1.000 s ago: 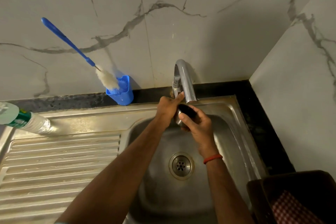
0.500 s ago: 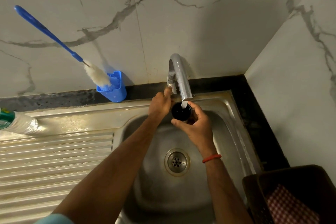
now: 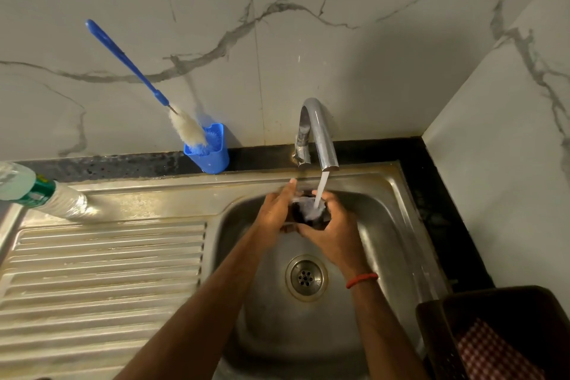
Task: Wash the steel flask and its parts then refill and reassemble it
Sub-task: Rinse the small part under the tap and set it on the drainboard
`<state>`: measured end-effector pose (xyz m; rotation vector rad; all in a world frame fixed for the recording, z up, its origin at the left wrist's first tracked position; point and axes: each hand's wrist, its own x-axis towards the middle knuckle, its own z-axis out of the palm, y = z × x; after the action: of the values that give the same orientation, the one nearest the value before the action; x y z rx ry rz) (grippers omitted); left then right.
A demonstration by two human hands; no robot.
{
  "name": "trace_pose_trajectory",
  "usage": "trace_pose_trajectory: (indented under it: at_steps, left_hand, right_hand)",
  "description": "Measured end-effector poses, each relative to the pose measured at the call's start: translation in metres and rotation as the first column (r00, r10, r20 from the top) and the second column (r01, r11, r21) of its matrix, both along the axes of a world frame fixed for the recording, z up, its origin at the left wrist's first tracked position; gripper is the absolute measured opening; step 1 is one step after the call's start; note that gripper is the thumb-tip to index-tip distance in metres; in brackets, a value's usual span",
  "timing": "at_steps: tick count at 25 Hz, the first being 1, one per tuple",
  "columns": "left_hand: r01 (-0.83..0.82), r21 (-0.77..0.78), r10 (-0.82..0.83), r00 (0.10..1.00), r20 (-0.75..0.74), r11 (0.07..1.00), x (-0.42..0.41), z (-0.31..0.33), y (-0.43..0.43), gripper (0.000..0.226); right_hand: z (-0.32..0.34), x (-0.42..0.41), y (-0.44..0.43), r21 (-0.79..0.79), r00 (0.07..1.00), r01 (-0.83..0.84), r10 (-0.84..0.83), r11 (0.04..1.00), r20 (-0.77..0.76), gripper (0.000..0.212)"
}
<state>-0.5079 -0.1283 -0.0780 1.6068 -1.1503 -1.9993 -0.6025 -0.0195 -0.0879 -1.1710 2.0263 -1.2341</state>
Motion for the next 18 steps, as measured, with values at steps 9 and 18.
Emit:
trace_pose_trajectory:
  at_steps: [9,18]
  left_hand:
    - [-0.017,0.172,0.060,0.968,-0.243,0.985,0.025,0.009,0.017,0.045]
    - [-0.024,0.115,0.048,0.976,-0.210,0.993,0.028,0.013,0.019,0.033]
  right_hand:
    - [-0.006,-0.001,0.001,0.038,0.965,-0.043,0.051,0.998,-0.258,0.021]
    - [-0.003,-0.001,0.005,0.059,0.991,0.092,-0.097,0.994,0.091,0.023]
